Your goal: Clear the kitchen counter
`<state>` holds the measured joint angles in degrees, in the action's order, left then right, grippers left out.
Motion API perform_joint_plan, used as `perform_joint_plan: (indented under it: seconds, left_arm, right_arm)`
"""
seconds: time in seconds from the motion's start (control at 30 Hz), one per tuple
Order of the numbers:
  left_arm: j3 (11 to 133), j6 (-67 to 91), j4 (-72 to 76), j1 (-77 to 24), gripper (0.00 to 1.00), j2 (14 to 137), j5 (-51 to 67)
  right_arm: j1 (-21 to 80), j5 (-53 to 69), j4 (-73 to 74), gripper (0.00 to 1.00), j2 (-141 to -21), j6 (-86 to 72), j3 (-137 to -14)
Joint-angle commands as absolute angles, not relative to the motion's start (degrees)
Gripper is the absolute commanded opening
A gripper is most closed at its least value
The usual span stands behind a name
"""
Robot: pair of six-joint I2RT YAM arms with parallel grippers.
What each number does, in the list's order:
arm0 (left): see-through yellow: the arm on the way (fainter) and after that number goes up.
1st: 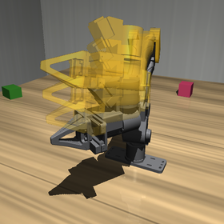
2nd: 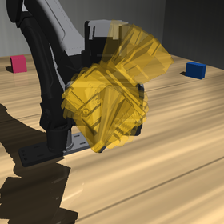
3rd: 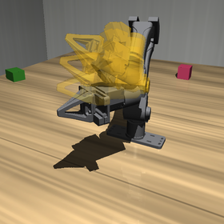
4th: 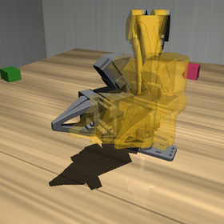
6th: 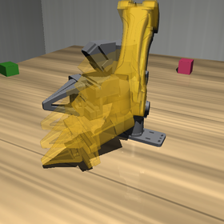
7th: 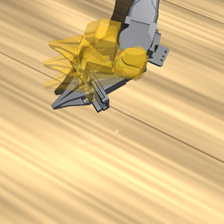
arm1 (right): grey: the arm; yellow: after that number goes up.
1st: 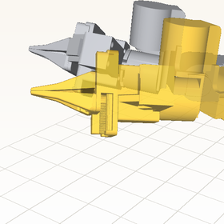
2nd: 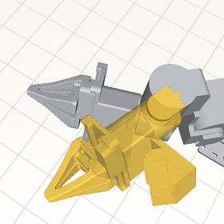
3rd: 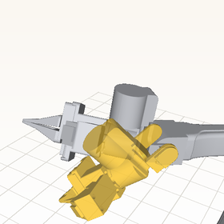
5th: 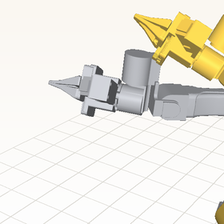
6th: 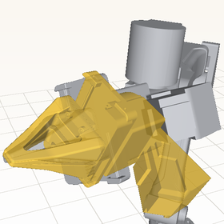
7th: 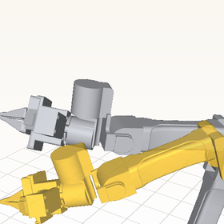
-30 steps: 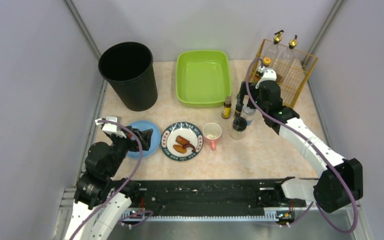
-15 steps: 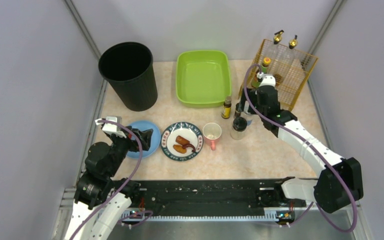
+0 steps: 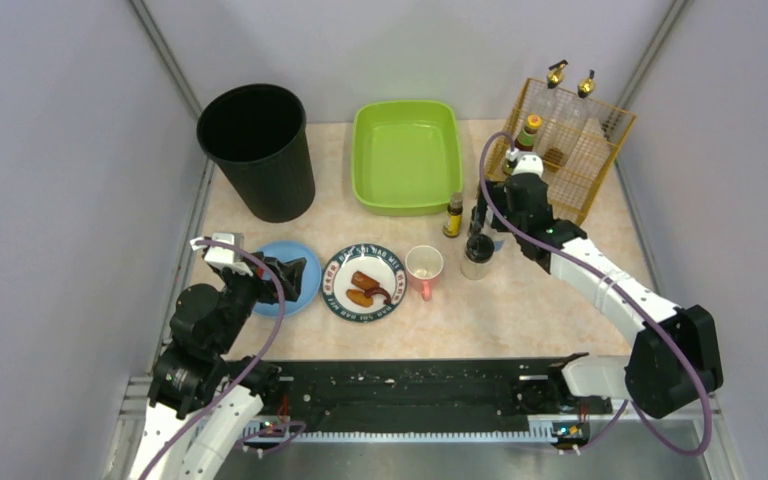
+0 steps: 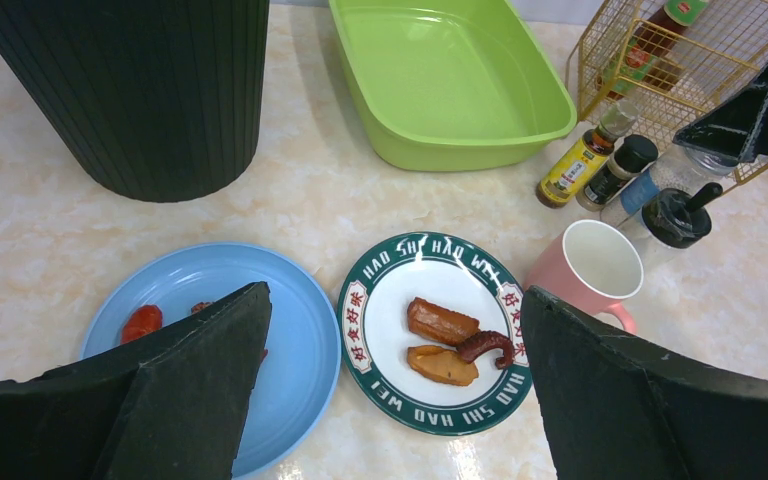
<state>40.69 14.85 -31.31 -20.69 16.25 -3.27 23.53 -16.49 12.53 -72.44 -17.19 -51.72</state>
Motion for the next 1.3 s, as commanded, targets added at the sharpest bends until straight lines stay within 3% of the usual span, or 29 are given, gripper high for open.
perform_joint_plan:
  seconds: [0.0, 0.3, 0.5, 0.63, 0.8, 0.93, 1.27]
  left_arm:
    - [40.54, 14.50, -29.34, -20.84, 0.99, 15.88, -2.64]
    - [40.59, 14.50, -29.25, -20.88, 0.99, 15.99, -2.55]
    - [40.57, 14.50, -29.22, -20.85, 0.99, 15.84, -2.54]
    - [40.57, 14.50, -29.21, -20.90, 0.99, 15.68, -2.58]
    - [40.52, 14.50, -29.30, -20.89, 0.99, 15.77, -2.64]
    - [40.53, 14.50, -29.19, -20.84, 0.99, 15.84, -2.64]
    - [40.57, 14.50, -29.27, -20.90, 0.99, 15.83, -2.81]
  right_arm:
    - [24.26, -18.01, 11.69, 0.88, -73.40, -17.41, -51.67]
    - [24.32, -17.97, 11.85, 0.79, -74.57, -17.40, -51.25]
    - [24.26, -18.00, 11.95, 0.65, -74.64, -17.44, -51.24]
    - [24.27, -17.90, 12.04, 0.48, -74.52, -17.44, -51.24]
    - [24.26, -20.09, 12.81, 0.13, -72.89, -17.37, -51.96]
    - [24.26, -23.19, 14.62, 0.03, -71.21, -16.94, -53.90]
    - [24.33, -26.28, 16.76, 0.00, -65.96, -15.63, -60.94]
